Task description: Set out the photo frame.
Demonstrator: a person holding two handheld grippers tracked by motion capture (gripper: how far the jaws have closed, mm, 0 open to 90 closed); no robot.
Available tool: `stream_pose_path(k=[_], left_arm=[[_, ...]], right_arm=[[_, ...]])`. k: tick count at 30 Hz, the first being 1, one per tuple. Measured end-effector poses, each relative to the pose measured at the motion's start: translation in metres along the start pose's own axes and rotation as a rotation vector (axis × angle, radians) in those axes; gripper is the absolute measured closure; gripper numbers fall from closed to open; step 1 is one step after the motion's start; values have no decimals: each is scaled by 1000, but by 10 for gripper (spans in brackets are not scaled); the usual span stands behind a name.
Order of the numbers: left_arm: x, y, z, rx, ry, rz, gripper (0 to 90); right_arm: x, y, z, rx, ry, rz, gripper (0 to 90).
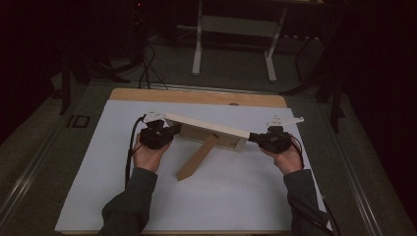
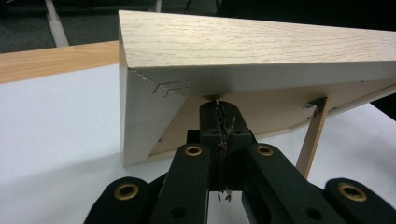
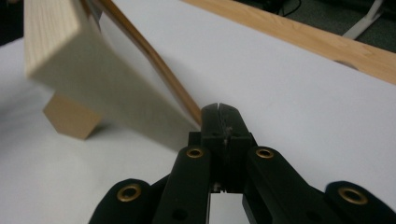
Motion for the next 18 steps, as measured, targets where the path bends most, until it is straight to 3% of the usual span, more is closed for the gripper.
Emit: stream_pose_path(k=[18], left_arm=[[-6, -8, -3, 11, -16, 10, 900]], right_arm=[[-8, -8, 6, -35, -21, -36, 900]])
Point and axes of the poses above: each handheld gripper's, and its own axes: y roughly backward along the jaws, x roughly out of its underside, z roughly to its left, the point moved 4 cm from there along -y, roughly forward along the jaws, and after that the axes turned 12 degrees about -y, right-handed, at the moved point
